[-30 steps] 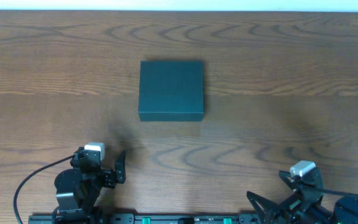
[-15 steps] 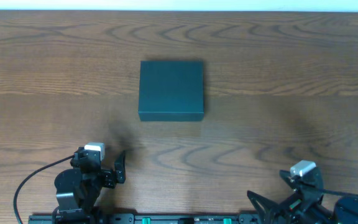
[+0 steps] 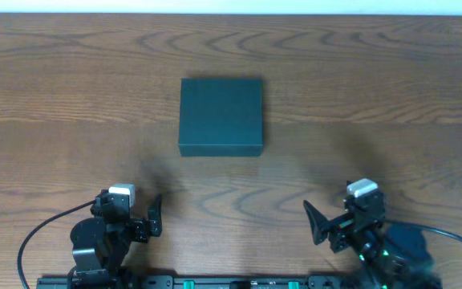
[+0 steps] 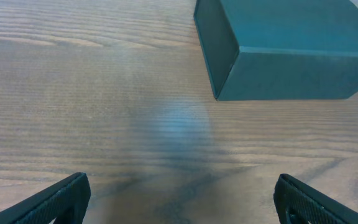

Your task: Pack container

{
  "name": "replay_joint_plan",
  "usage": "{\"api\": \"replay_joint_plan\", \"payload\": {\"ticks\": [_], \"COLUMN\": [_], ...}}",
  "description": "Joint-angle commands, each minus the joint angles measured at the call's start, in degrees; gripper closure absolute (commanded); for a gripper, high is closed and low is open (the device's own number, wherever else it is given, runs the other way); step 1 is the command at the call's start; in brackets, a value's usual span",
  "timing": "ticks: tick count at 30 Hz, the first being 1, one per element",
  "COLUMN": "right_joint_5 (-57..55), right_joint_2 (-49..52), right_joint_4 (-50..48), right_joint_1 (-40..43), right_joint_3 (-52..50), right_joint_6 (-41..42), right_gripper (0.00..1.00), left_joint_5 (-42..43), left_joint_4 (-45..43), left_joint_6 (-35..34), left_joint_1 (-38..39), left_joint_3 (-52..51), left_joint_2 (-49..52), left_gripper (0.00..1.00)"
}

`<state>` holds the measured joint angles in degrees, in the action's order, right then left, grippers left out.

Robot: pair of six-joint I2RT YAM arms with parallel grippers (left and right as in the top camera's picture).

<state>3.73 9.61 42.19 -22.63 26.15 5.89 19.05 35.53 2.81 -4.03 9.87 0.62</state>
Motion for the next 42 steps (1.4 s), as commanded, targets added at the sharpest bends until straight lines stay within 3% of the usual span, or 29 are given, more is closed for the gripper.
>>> {"api": "replay_joint_plan", "payload": {"ticks": [1, 13, 42], "right_joint_5": [-0.9, -0.5, -0.5], "right_joint_2": [-4.5, -9.3, -9.3], "right_joint_4": [-1.2, -1.1, -0.7], "right_joint_1": [1.0, 1.0, 0.9], "right_joint_3": [-5.6, -17.1, -17.0], "right_joint_6": [-1.7, -1.7, -1.7], "right_gripper": [0.01, 0.01, 0.01], "left_joint_5": [-0.2, -0.2, -0.2], "left_joint_4": [-0.2, -0.2, -0.2], "left_joint_6": [0.2, 0.2, 0.2], "left_joint_1": [-0.3, -0.3, -0.3], "left_joint_3": [-0.5, -0.5, -0.5], "left_joint_2": [-0.4, -0.4, -0.4], "left_gripper": [0.04, 0.05, 0.05]}}
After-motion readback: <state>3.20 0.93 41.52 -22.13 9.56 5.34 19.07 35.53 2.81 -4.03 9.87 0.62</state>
